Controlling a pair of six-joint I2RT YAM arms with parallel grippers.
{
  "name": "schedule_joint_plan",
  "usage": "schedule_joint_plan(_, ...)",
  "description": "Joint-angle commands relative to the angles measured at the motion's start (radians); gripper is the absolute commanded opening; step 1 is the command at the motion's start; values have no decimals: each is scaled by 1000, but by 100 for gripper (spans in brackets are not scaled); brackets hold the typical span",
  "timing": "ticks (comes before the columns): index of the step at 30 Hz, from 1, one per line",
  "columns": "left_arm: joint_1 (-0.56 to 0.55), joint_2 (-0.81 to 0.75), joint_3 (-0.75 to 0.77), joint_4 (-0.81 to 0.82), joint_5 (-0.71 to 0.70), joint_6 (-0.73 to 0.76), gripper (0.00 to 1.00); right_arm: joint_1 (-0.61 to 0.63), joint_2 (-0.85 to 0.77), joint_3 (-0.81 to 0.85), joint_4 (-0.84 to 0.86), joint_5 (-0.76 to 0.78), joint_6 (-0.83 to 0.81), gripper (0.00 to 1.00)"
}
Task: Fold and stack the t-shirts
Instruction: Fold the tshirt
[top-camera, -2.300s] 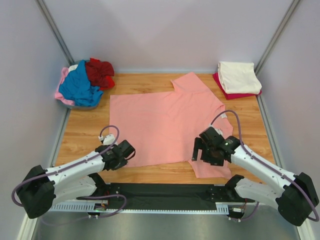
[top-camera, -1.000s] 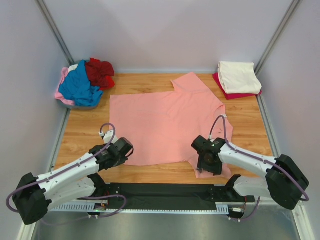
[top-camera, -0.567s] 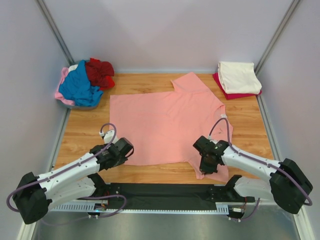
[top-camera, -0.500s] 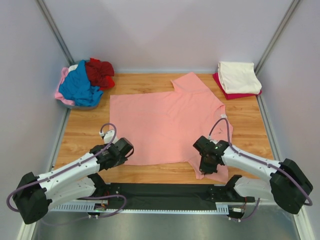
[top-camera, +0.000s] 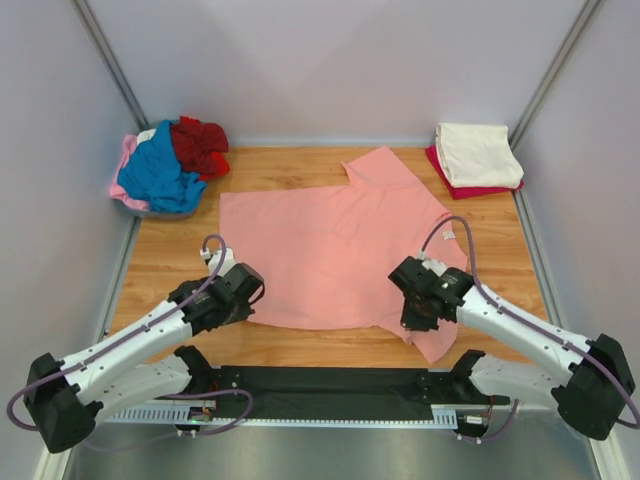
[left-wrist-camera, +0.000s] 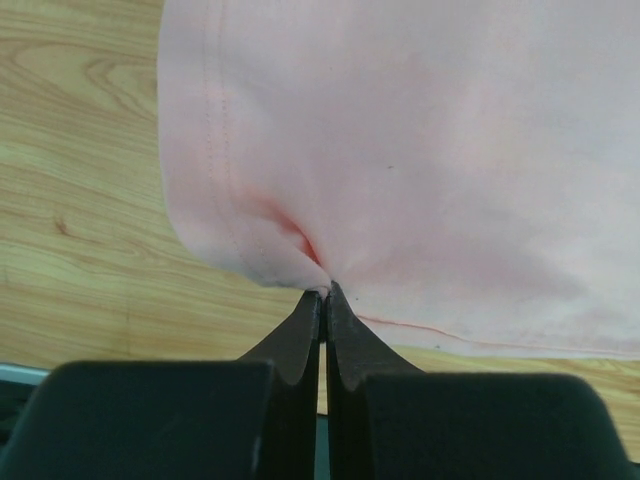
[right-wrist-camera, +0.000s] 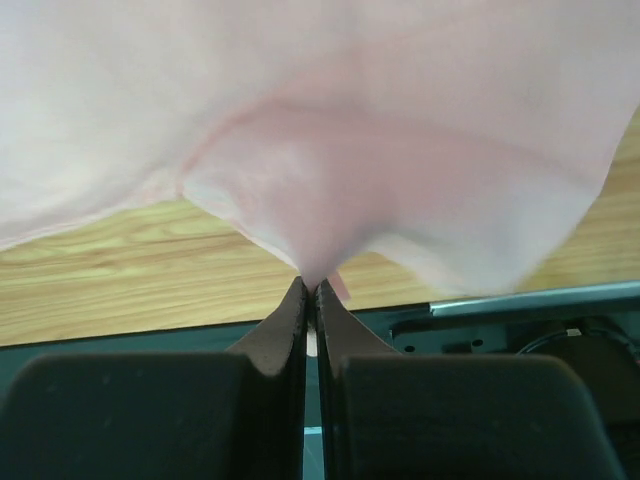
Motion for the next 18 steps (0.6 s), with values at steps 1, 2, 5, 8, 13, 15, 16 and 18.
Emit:
schedule_joint_plan(1,44,27,35,17,51,101,0,-7,77,187,-61,126,-89,1)
schedule_joint_plan(2,58,44,41,34,75,119,0,-13,104,224,-64,140,-139,0)
schedule_joint_plan(5,124,67,67,75,141,190,0,-30,212,331,-55,179,-236,0)
schedule_joint_plan(8,190,114,114,89,184,250,0,-56,306,413,-21,174,-316,1)
schedule_joint_plan(13,281,206,185,113,203,337,0,-88,418,513,4,182,-462,0)
schedule_joint_plan(15,298,243,193,132,198,353,0,-109,458,555,5,186,-497,0)
schedule_joint_plan(16,302,257,203,143,189,357,0,-119,469,569,4,191,-505,0)
schedule_joint_plan(18,315,294,217,153,168,376,0,-139,487,602,7,192,-520,0)
